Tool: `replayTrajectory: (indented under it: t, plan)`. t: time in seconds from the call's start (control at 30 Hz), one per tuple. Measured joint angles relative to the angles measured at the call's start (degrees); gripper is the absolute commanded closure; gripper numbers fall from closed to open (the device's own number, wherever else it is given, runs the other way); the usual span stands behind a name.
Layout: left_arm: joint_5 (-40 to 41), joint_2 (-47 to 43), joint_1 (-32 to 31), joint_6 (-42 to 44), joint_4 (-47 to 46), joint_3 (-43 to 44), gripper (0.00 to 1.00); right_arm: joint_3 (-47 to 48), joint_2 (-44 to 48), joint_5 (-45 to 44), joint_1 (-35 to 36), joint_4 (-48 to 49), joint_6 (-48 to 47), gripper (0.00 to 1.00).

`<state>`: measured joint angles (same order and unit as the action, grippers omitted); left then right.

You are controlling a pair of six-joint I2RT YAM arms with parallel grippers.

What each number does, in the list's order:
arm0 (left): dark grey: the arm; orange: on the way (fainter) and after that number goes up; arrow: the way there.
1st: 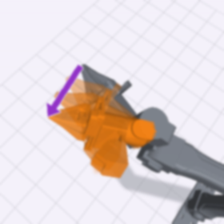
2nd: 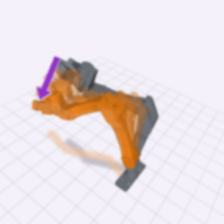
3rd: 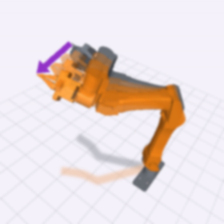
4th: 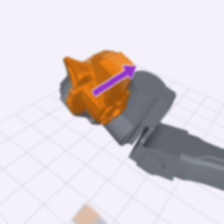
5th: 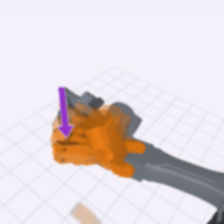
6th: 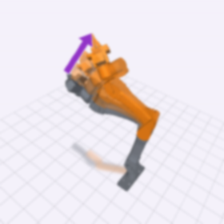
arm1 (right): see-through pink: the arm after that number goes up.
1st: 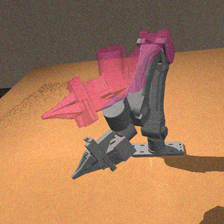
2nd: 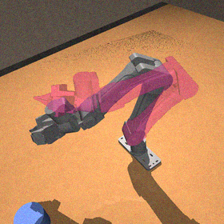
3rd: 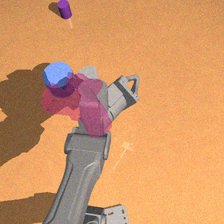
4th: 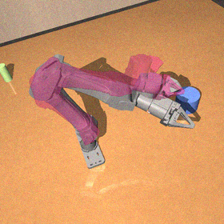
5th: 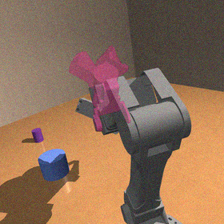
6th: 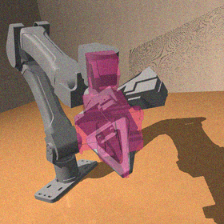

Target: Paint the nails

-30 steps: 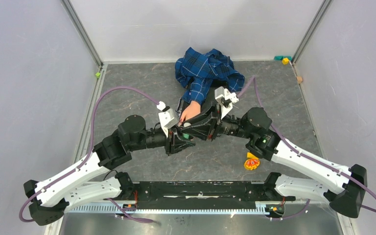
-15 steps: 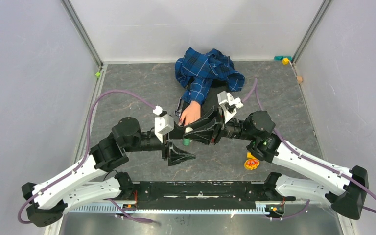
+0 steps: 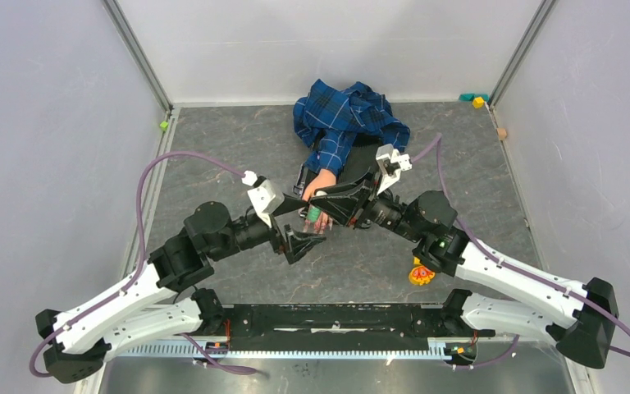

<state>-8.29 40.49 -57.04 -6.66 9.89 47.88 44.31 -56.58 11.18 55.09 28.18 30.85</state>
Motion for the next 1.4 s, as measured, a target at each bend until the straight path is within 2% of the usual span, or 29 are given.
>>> replayTrajectory:
  t: [0.2,0.4,0.53,0.67,0.77,0.83,1.13,1.27,1.4]
  plan:
    - [6.25,1.88,0.0,-0.13,0.44,-0.15,0.18,0.02,-0.63,-6.75,2.38,-0.17,0.85,1.0]
    - [8.28,1.88,0.0,-0.13,0.35,-0.15,0.29,0.44,-2.82,-8.98,4.07,-1.88,0.85,1.0]
    - [8.31,2.16,0.0,-0.13,0.35,-0.15,0.3,0.9,-3.82,-9.75,4.83,-2.62,0.85,1.0]
    - [8.31,2.97,0.0,-0.13,0.59,-0.15,0.23,1.31,-3.89,-10.43,5.09,-2.69,0.85,1.0]
    - [8.39,3.61,0.0,-0.15,0.81,-0.15,0.27,1.36,-3.8,-11.32,5.2,-2.64,0.85,1.0]
    - [8.44,3.98,0.0,-0.15,0.92,-0.15,0.35,1.36,-3.76,-11.65,5.18,-2.67,0.85,1.0]
    - [8.37,4.35,-0.17,-0.31,0.98,-0.13,0.81,1.36,-3.58,-12.33,5.18,-2.97,0.85,1.0]
    - [8.37,4.37,-0.22,-0.35,1.03,-0.13,0.98,1.36,-3.41,-12.55,5.2,-3.41,0.81,1.0]
    - [7.89,4.22,-0.39,-0.35,1.05,-0.13,0.98,1.36,-2.54,-12.48,5.2,-4.46,-0.11,1.0]
